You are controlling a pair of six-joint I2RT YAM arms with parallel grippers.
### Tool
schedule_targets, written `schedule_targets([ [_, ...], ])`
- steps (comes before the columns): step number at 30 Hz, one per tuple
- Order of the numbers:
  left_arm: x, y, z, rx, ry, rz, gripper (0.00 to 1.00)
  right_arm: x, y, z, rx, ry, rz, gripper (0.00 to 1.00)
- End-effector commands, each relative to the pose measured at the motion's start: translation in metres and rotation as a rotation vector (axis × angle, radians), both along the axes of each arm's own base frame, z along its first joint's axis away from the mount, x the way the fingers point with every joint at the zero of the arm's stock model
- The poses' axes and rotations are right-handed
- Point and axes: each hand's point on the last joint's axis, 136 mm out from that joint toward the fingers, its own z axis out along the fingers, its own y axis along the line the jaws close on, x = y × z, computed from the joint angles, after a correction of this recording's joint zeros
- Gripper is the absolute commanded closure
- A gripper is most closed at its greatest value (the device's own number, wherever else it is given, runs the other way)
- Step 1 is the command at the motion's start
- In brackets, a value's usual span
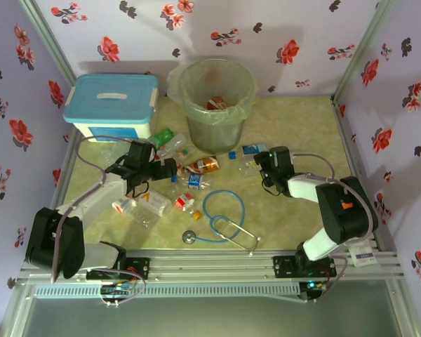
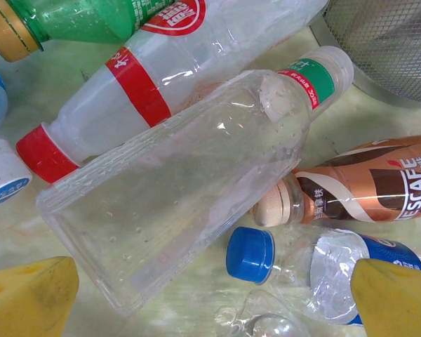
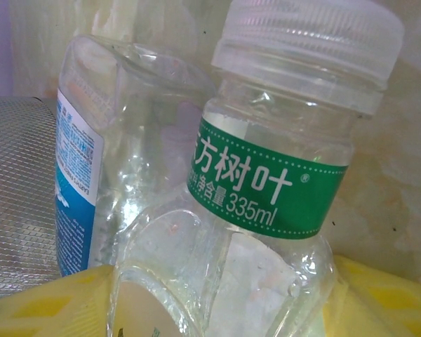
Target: Put the plastic bottles in the bin
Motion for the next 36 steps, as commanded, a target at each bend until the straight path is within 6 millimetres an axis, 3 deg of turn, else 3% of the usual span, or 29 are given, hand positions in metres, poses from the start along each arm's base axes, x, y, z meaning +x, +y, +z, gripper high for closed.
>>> schedule_targets([
  [1, 0.001, 0.000, 0.009, 0.011, -0.017, 0.000, 0.00, -0.008, -0.011, 0.005, -0.053, 0.001, -0.024, 0.37],
  [15, 0.003, 0.000, 0.010, 0.013, -0.018, -0.002, 0.00, -0.023, -0.057, 0.105, -0.337, -0.176, -0.006, 0.37],
  [23, -0.001, 0.004, 0.013, 0.020, -0.026, 0.010, 0.00, -0.011, -0.074, 0.186, -0.528, -0.305, 0.057, 0.39],
  [29, -0.005, 0.011, 0.021, 0.028, -0.023, 0.044, 0.00, 0.008, -0.071, 0.258, -0.646, -0.458, 0.119, 0.42],
  [36, -0.006, 0.018, 0.029, 0.024, -0.042, 0.078, 0.00, 0.045, -0.037, 0.329, -0.672, -0.648, 0.259, 0.45],
])
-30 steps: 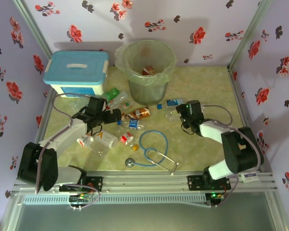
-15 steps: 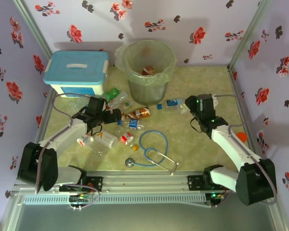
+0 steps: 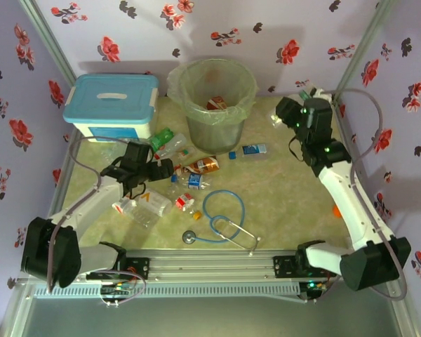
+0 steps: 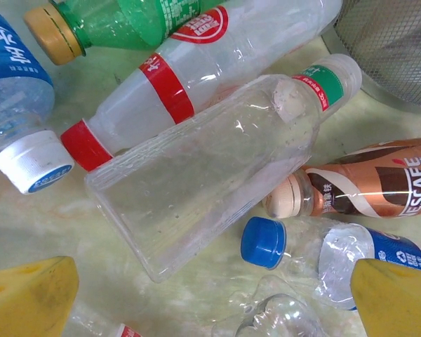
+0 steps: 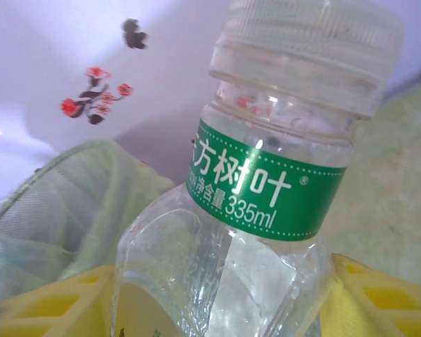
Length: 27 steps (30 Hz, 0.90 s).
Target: Put the plastic bottles in the bin
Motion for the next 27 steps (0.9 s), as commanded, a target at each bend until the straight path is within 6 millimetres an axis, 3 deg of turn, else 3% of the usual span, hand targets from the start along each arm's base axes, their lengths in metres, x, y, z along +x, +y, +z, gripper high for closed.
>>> schedule_targets([
  [1, 0.003, 0.006, 0.015, -0.005, -0.024, 0.047, 0.00, 0.019, 0.019, 0.032, -0.063, -0.082, 0.106, 0.45],
  [6, 0.000, 0.023, 0.017, 0.020, -0.016, 0.133, 0.00, 0.051, 0.052, 0.060, -0.098, -0.113, 0.215, 0.45],
  [11, -0.008, 0.044, 0.027, 0.031, -0.029, 0.212, 0.00, 0.081, 0.113, 0.069, -0.191, -0.075, 0.391, 0.44],
  [16, -0.013, 0.054, 0.028, 0.018, -0.039, 0.247, 0.00, 0.100, 0.175, 0.059, -0.301, -0.028, 0.550, 0.44],
  [20, -0.014, 0.059, 0.023, 0.023, -0.033, 0.259, 0.00, 0.111, 0.210, 0.049, -0.371, -0.045, 0.624, 0.44],
  [27, -0.014, 0.066, 0.024, 0.014, -0.040, 0.284, 0.00, 0.119, 0.232, 0.015, -0.388, 0.002, 0.721, 0.44],
])
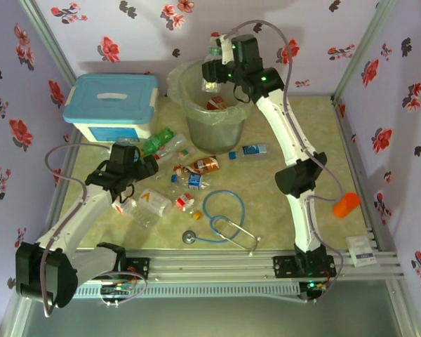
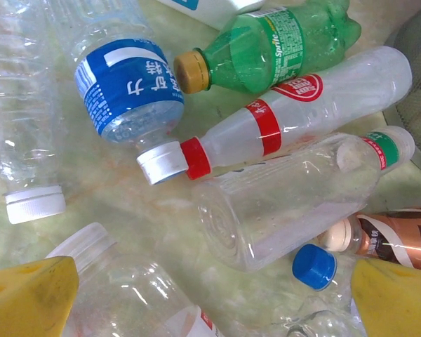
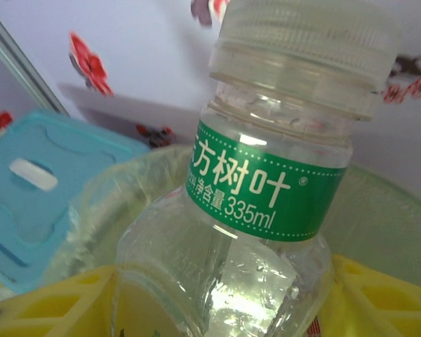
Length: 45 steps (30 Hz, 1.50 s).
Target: Put the plastic bottles in the bin
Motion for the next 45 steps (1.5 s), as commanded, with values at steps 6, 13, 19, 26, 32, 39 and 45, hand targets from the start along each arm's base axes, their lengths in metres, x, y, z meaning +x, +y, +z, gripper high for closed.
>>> schedule_targets([
  [6, -0.003, 0.010, -0.001, -0.009, 0.000, 0.047, 0.00, -0.008, 0.013, -0.033, -0.068, 0.062, 0.135, 0.44],
  [13, -0.002, 0.011, 0.000, -0.021, -0.011, 0.060, 0.00, -0.014, 0.017, -0.059, -0.107, 0.126, 0.189, 0.43],
  [19, -0.003, 0.012, 0.003, -0.015, -0.008, 0.062, 0.00, -0.025, 0.019, -0.081, -0.143, 0.195, 0.241, 0.42],
  [26, -0.014, 0.017, 0.007, 0.002, 0.014, 0.069, 0.00, -0.030, 0.016, -0.106, -0.191, 0.258, 0.262, 0.38],
  [32, -0.033, 0.028, 0.013, 0.024, 0.077, 0.083, 0.00, -0.035, 0.014, -0.111, -0.200, 0.287, 0.264, 0.30],
  [39, -0.062, 0.042, 0.009, 0.028, 0.166, 0.120, 0.00, -0.033, 0.015, -0.114, -0.194, 0.292, 0.262, 0.20],
  [45, -0.074, 0.045, -0.004, -0.041, 0.206, 0.160, 0.00, -0.034, 0.019, -0.114, -0.178, 0.299, 0.268, 0.18],
])
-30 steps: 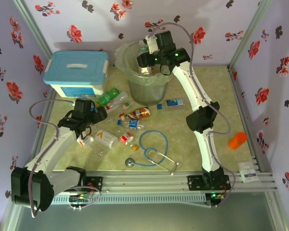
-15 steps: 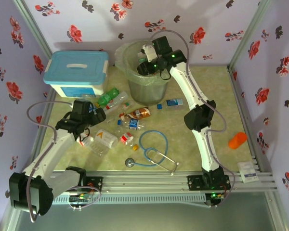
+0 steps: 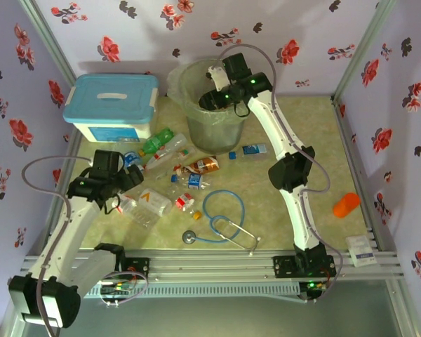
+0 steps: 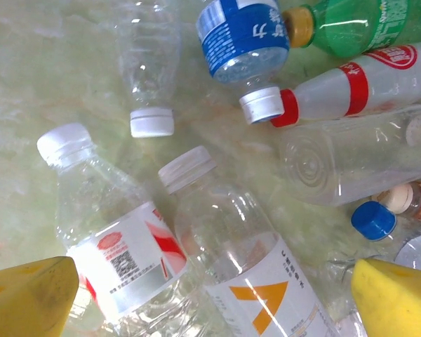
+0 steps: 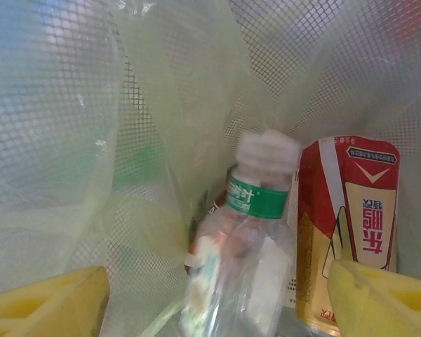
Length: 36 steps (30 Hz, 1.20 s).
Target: Put the plastic bottles in the bin
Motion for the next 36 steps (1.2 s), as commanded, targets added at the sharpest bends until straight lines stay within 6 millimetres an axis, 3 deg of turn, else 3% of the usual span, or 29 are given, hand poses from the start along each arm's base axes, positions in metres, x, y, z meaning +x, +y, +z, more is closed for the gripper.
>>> schedule_targets([
  [1, -0.016, 0.001, -0.015, -0.046, 0.074, 0.031, 0.00, -0.004, 0.006, 0.004, 0.027, 0.008, 0.023, 0.18],
  [5, -0.021, -0.002, -0.024, -0.082, 0.100, 0.046, 0.00, -0.003, 0.004, 0.007, 0.021, -0.006, 0.015, 0.18],
  [12, -0.029, -0.003, -0.041, -0.131, 0.124, 0.081, 0.00, 0.005, 0.002, 0.032, 0.058, -0.069, -0.032, 0.17],
  [18, -0.039, 0.002, -0.057, -0.145, 0.171, 0.122, 0.00, 0.011, -0.011, 0.078, 0.116, -0.164, -0.113, 0.08],
  [22, -0.046, -0.004, -0.073, -0.201, 0.202, 0.143, 0.00, 0.011, -0.036, 0.115, 0.177, -0.198, -0.205, 0.01],
  [28, -0.051, -0.004, -0.090, -0.217, 0.218, 0.177, 0.00, 0.000, -0.066, 0.163, 0.302, -0.224, -0.257, 0.01],
  [36, -0.051, -0.004, -0.105, -0.234, 0.205, 0.200, 0.09, -0.016, -0.089, 0.169, 0.292, -0.252, -0.304, 0.01],
])
